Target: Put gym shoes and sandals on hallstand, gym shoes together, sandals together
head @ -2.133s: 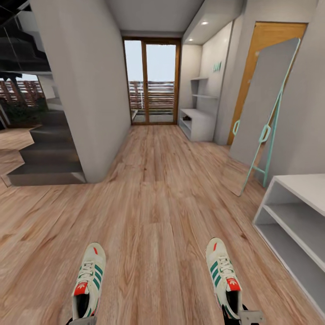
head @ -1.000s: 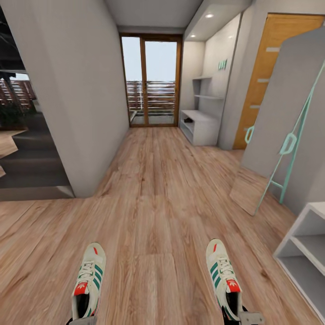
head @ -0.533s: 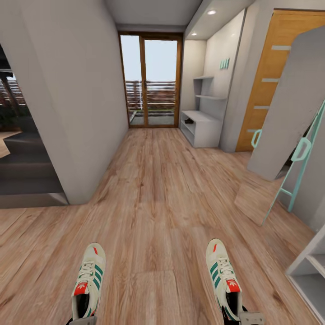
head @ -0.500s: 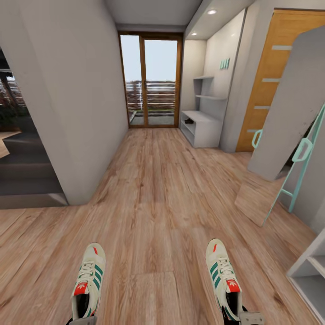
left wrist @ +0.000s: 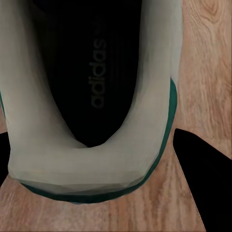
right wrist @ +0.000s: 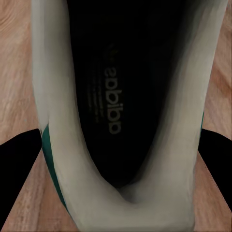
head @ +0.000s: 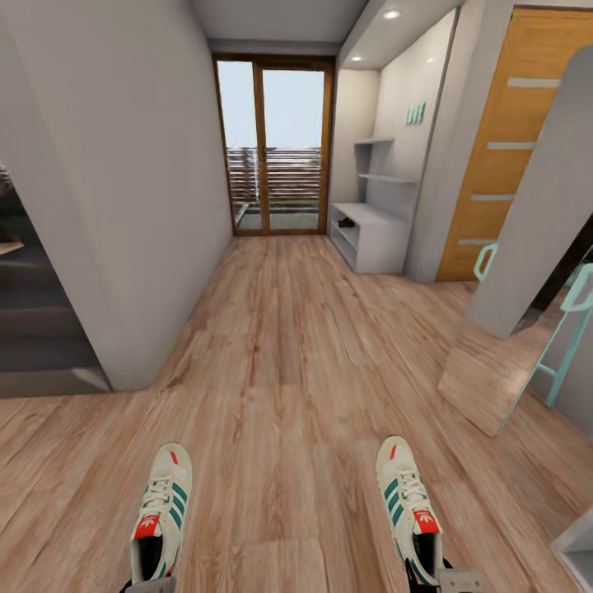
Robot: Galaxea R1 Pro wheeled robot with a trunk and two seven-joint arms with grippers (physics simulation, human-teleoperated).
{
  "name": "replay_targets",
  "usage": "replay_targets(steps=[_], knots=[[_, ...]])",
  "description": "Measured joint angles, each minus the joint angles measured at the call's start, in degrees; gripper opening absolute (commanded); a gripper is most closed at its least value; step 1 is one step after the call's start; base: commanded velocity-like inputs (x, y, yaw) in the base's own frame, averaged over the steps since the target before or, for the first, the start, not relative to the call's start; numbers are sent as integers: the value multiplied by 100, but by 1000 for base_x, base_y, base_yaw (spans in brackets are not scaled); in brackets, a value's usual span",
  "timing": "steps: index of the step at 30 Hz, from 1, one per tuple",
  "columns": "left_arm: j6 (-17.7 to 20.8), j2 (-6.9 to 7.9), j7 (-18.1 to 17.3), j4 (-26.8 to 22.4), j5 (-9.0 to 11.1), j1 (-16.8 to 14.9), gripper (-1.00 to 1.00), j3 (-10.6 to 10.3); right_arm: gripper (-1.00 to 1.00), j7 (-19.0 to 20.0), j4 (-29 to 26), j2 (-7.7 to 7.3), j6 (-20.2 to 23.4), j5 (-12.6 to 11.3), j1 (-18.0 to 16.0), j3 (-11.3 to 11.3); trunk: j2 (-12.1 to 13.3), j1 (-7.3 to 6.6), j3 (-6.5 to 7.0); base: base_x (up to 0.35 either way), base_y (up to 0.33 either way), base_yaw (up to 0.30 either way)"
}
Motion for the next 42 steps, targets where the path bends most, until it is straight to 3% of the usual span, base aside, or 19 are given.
replay_targets(steps=[42], knots=[[0, 26, 0, 0, 5, 0, -100, 4, -100, 0, 0, 12, -3, 0, -1, 4, 0, 0, 0, 338, 0, 0]])
